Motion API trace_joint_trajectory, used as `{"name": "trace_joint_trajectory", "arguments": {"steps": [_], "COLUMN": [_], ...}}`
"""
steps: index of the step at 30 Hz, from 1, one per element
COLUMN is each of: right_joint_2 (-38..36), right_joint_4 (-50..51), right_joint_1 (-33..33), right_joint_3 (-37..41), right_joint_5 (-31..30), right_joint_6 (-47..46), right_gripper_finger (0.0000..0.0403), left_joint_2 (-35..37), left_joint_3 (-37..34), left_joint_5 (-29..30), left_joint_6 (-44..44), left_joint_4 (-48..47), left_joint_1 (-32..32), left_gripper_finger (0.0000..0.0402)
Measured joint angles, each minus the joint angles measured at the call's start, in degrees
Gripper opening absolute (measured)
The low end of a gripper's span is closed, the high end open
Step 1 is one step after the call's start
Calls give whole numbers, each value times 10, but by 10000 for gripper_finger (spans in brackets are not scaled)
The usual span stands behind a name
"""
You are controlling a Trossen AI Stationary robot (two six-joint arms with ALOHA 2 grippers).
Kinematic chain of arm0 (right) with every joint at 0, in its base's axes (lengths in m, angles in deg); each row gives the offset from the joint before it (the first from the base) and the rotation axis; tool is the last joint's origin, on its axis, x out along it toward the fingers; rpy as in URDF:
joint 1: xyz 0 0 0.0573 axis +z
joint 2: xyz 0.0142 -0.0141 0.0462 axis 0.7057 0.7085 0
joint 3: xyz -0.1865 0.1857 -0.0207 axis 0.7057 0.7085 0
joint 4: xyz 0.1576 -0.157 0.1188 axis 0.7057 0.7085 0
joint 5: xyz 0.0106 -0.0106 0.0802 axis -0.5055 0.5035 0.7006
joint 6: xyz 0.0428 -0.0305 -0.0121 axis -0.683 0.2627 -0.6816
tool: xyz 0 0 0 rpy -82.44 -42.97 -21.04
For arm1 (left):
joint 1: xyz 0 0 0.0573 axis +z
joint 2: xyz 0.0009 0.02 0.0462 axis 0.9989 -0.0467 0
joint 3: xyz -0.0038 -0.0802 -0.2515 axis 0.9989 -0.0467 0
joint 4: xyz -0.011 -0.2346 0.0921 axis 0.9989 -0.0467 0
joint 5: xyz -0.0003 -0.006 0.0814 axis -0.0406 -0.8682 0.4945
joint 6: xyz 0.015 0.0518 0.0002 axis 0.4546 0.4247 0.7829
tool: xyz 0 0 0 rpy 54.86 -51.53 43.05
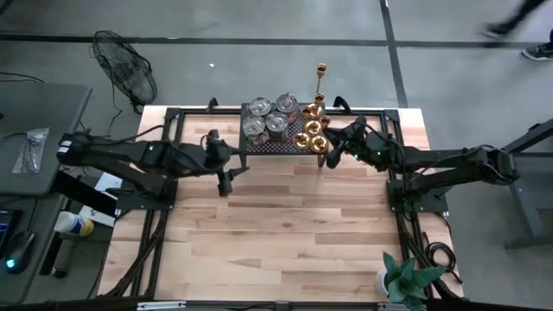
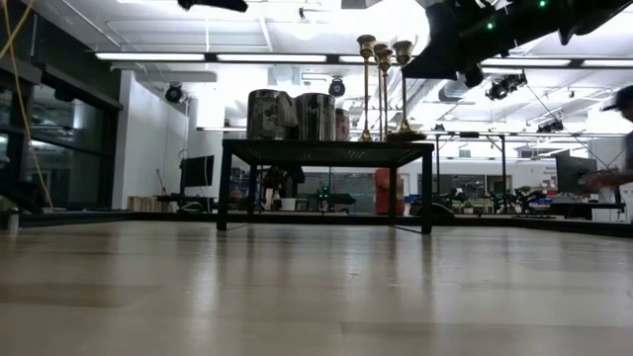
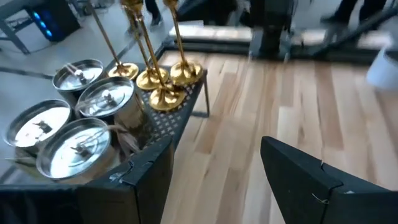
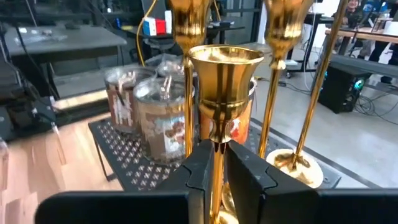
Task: Pick & Place candle stick holders
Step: Align the golden candle holder with the golden candle holder on the shelf
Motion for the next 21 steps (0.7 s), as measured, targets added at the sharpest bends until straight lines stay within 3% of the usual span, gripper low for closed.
{"name": "trace_joint_trajectory", "arguments": {"steps": [6, 9, 21], "right_joint_2": [0, 0, 0], "right_joint_4": [26, 27, 41], "right_joint_1": [0, 0, -21], "right_joint_3": [0, 0, 0], "right_joint_5": [-1, -3, 1], "right_joint_6": [-5, -6, -19], "right_gripper_finger": [36, 36, 36], "left_joint_2": [78, 110, 164], "left_joint_3": [-122, -156, -181], "left_joint_5": [3, 10, 25], "left_joint_6": [-30, -36, -32], "left_joint_4": [135, 159, 156], "left_joint_1": [0, 0, 0], "left_gripper_finger": [234, 234, 234]}}
